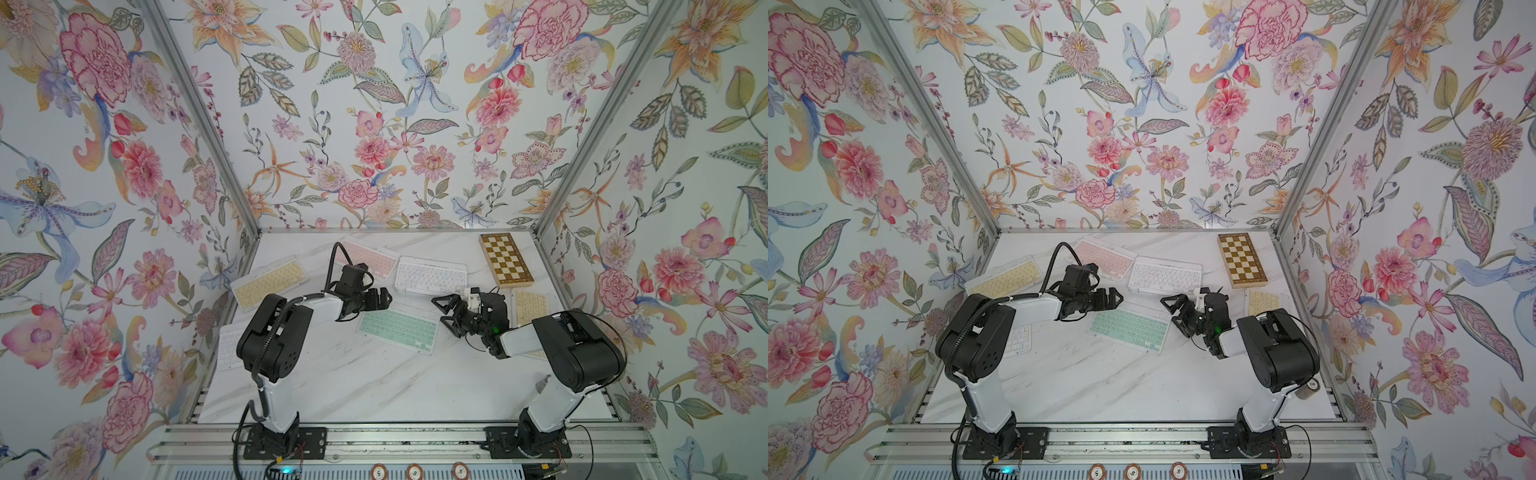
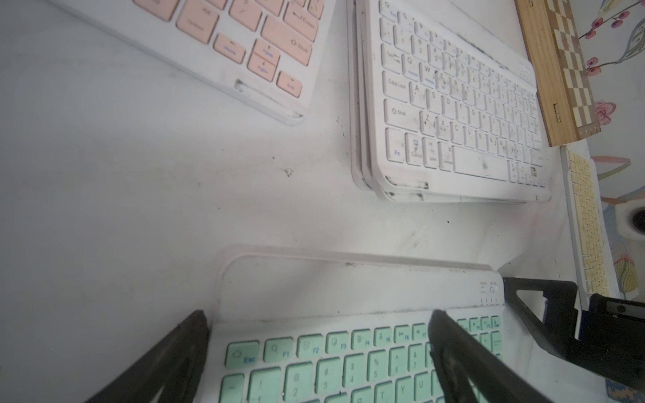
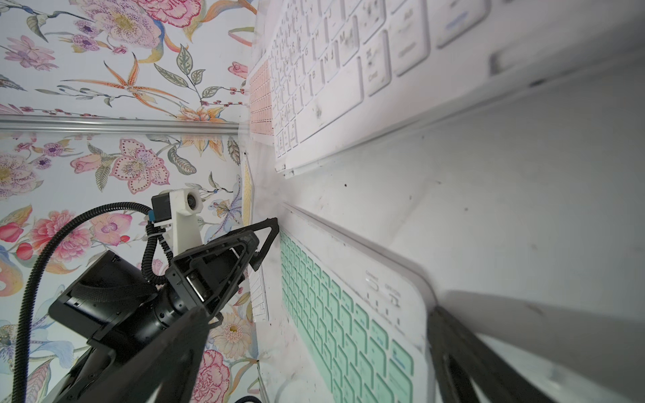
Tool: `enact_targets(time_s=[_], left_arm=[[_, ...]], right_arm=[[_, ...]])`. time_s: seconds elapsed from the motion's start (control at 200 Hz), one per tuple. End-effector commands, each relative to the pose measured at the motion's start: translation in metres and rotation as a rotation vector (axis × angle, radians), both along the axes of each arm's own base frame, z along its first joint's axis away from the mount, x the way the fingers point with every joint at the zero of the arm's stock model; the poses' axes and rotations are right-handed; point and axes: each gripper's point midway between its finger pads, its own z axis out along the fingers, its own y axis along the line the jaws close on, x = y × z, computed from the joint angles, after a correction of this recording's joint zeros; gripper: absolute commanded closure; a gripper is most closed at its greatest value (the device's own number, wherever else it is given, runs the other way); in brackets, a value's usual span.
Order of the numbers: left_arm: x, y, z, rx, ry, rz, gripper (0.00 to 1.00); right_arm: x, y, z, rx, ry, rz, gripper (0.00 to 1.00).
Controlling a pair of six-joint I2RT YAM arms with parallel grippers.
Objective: Stack the numeric keypads
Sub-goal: Pick up the numeric keypad from the center of the board.
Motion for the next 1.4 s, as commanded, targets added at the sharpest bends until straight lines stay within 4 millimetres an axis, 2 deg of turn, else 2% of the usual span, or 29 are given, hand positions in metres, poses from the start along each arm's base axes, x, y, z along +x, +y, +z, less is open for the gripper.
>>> enact_targets(time_s=[0.0, 0.16, 0.28, 0.43, 0.626, 0.916, 1.091, 1.396], left_arm=[[-0.065, -0.001, -0.06, -0.005, 0.298, -0.033, 0.01], [-0.065, -0.006, -0.057, -0.065, 0.304, -0.024, 0.01], [-0.062, -0.011, -0.046, -0.154, 0.296, -0.003, 0.01], [-0.055, -0.023, -0.019, -0.31, 0.269, 0.02, 0.01], [-0.04, -0.033, 0.024, -0.579, 0.213, 0.089, 0.01], [-0.023, -0.032, 0.056, -0.775, 0.16, 0.17, 0.01], [-0.019, -0.026, 0.062, -0.806, 0.139, 0.218, 0.01], [-0.021, -0.022, 0.06, -0.794, 0.134, 0.236, 0.01]], right_arm=[[-0.008, 0.029, 0.044, 0.087, -0.134, 0.107, 0.01], [-0.006, 0.036, 0.065, 0.099, -0.178, 0.118, 0.01], [-0.005, 0.042, 0.079, 0.098, -0.209, 0.13, 0.01], [0.001, 0.049, 0.096, 0.104, -0.238, 0.125, 0.01], [0.014, 0.061, 0.108, 0.106, -0.223, 0.097, 0.01], [0.037, 0.092, 0.122, 0.188, -0.219, 0.036, 0.01], [0.039, 0.097, 0.129, 0.25, -0.228, -0.05, 0.01], [0.019, 0.093, 0.141, 0.168, -0.203, -0.099, 0.01]])
